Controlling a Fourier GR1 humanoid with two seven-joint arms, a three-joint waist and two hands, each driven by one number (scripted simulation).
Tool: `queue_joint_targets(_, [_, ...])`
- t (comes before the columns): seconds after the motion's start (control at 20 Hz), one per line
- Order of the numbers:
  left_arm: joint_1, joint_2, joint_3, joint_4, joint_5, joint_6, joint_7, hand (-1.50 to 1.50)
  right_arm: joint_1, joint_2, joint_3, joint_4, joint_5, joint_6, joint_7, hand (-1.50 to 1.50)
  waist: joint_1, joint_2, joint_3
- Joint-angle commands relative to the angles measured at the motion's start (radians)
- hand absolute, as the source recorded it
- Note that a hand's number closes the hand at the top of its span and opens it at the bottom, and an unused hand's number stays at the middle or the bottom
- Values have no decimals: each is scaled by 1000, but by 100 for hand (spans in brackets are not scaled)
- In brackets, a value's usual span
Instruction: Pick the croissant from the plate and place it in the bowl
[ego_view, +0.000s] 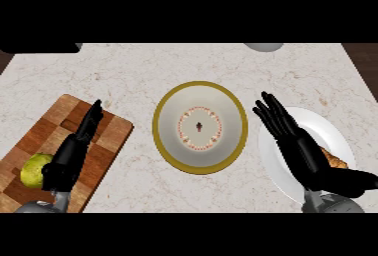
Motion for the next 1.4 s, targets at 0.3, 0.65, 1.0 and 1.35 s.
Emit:
queue_joint_targets(0.3, [-76, -1, 181, -7, 94, 45, -7, 0, -181, -306, 130, -240, 218, 369, -22, -150, 14, -60, -9])
queue_joint_targets(0.65, [-126, 55, 347, 37, 217, -20, -2, 0, 259, -458, -18, -339, 317, 370, -532, -150, -27, 2, 8])
queue_joint_targets(1.0, [-108, 55, 376, 67, 222, -42, -40, 0, 429, -645, -302, -461, 442, 322, -643, -150, -47, -3, 6])
queue_joint_targets(1.35, [-111, 61, 372, 56, 222, -69, -30, 0, 414, -837, -540, -491, 498, 447, -466, -150, -14, 2, 4])
